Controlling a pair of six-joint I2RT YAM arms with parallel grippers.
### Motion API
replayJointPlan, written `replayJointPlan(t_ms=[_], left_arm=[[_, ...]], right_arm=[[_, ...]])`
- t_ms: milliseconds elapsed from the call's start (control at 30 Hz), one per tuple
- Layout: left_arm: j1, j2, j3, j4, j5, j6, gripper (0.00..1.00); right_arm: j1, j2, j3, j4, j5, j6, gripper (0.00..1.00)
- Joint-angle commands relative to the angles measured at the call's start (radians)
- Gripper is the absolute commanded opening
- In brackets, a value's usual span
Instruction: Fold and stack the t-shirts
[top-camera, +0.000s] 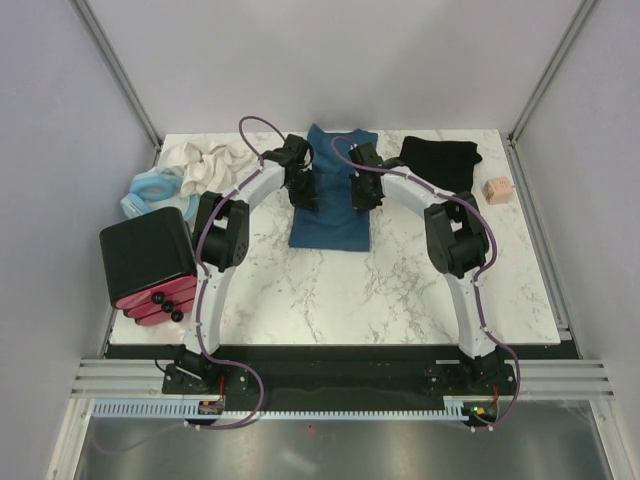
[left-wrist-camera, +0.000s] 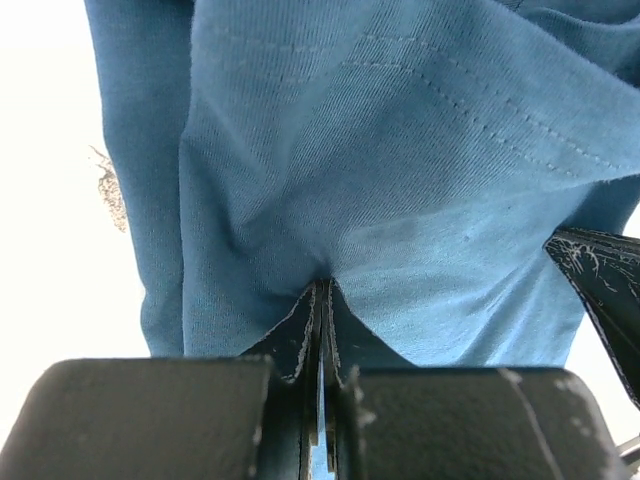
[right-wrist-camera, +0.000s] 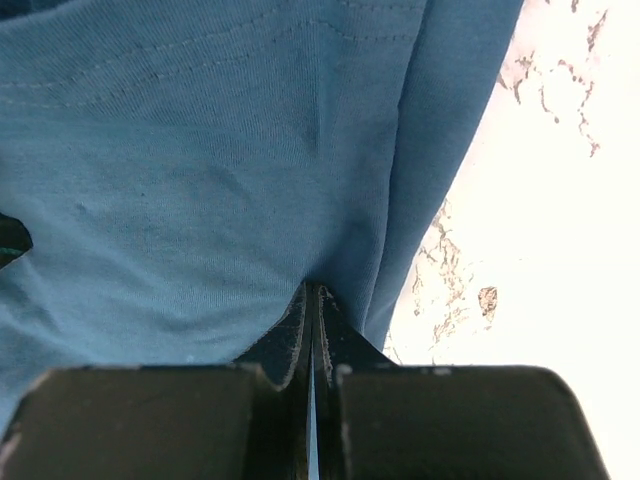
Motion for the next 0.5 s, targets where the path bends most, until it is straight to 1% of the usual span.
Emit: replayJointPlan(t_ms=[0,167,300,467], left_arm=[[0.036,-0.018,-0.062,-0.042,-0.170,0.036,0.02],[0.051,-0.067,-0.117,-0.042,-0.163,0.017,0.02],[0.053,-0.094,-0.144,-0.041,-0.187,0.017,0.02],[0.062,-0.105,-0.115,-0.044,-0.186,0.029,0.02]], right_arm=[[-0.037,-0.012,-0.062,-0.045,0.088,-0.024,0.00],[-0.044,-0.053,-0.118,-0.035,0.085,-0.031,0.00],[-0.056,-0.079,-0.141,-0.030,0.106,-0.036,0.00],[-0.084,-0.098,-0.135,-0.025,0.076,-0.050,0.00]])
